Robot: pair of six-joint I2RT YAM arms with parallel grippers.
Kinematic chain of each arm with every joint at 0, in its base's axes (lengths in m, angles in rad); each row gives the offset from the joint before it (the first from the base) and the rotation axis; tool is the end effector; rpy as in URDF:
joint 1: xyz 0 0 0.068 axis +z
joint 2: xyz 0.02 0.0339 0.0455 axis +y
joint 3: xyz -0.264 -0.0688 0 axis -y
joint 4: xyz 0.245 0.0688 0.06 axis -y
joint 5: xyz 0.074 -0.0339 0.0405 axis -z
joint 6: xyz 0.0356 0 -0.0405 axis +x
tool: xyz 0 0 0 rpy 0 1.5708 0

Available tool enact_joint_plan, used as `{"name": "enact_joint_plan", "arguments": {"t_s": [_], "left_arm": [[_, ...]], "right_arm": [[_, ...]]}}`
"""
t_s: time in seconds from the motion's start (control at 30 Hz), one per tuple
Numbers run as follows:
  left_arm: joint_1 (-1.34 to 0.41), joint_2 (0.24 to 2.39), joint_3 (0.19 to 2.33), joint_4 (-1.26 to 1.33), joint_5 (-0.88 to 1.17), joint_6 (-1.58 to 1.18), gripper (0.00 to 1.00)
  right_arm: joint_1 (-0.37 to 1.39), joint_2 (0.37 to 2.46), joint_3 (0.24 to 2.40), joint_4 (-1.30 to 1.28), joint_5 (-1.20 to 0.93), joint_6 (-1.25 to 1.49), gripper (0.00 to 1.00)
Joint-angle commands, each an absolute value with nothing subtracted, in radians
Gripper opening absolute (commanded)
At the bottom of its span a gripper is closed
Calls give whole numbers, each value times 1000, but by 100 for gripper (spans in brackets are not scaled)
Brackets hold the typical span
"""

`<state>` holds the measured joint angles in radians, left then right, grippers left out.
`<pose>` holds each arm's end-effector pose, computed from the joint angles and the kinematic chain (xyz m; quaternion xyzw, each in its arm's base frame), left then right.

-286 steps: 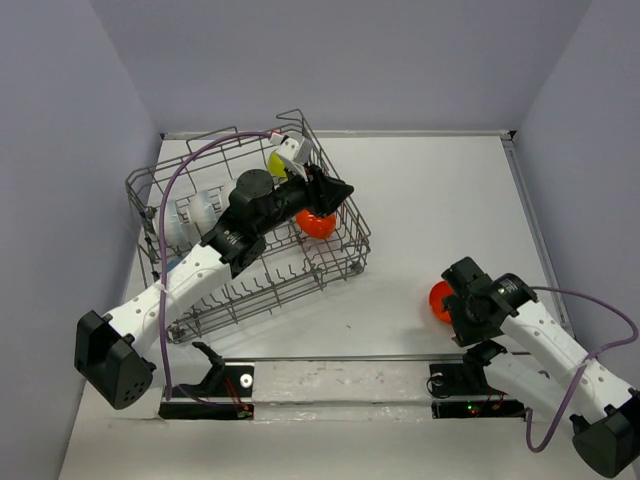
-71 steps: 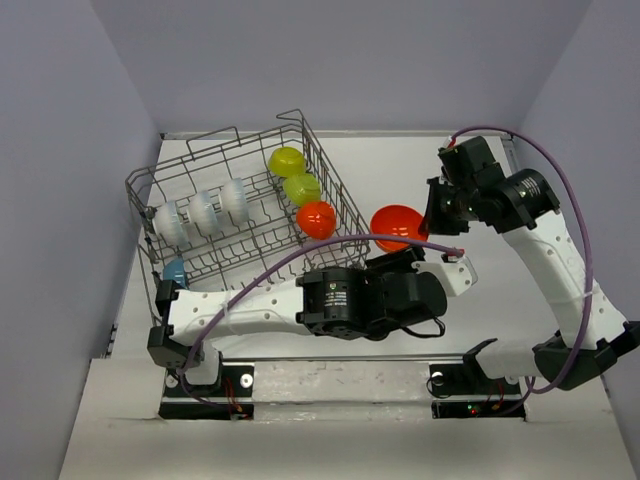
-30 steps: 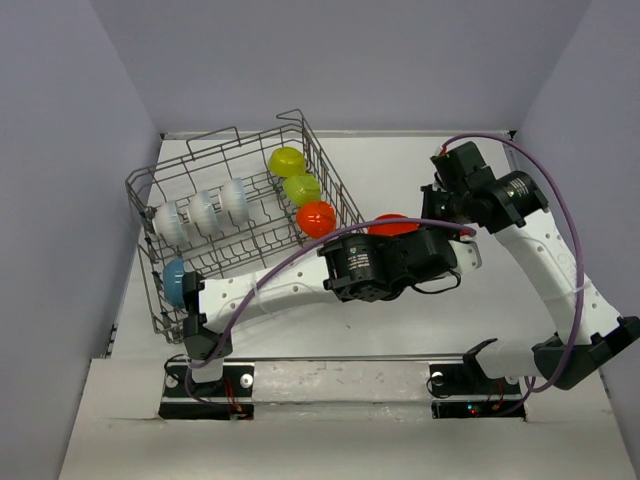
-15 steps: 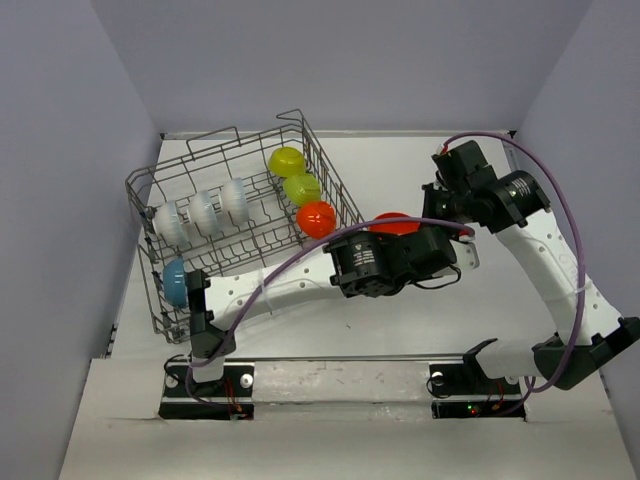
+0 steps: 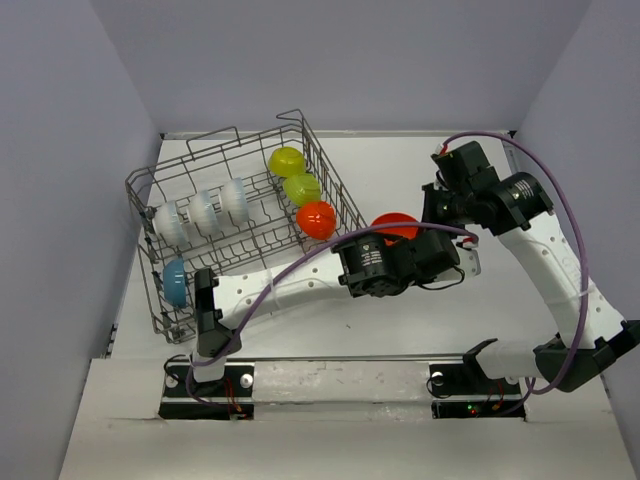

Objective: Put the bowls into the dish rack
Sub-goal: Pass from the right arm to the left

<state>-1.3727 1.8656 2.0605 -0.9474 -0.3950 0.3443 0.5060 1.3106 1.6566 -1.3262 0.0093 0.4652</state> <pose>0.0928 -0.3929 0.3994 0.6299 0.6471 -0.0351 0.4282 0.1954 0.1079 0.4171 -0.0182 0.9565 0.1319 0.2595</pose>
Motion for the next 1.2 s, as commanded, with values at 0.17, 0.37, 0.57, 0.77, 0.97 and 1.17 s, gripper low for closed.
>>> {"name": "enact_joint_plan", "arguments": {"t_s": [0.17, 0.37, 0.57, 0.77, 0.97, 1.17], "left_arm": [[-1368, 1836, 2091, -943, -449, 347, 45], [-1370, 1833, 2095, -942, -457, 347, 48], [-1377, 1827, 2115, -940, -463, 348, 48], [-1385, 1815, 2117, -939, -482, 353, 49], [-1388, 1818, 2140, -930, -492, 365, 49], [-1388, 1813, 2143, -925, -495, 370, 49]], "right_arm": [[503, 1270, 1663, -1308, 46, 469, 1], [503, 1269, 1661, -1308, 48, 469, 1], [503, 1275, 1658, -1309, 58, 471, 1], [503, 1282, 1649, -1304, 66, 474, 1], [503, 1284, 1644, -1298, 67, 472, 1], [503, 1282, 1638, -1296, 69, 472, 1]]}}
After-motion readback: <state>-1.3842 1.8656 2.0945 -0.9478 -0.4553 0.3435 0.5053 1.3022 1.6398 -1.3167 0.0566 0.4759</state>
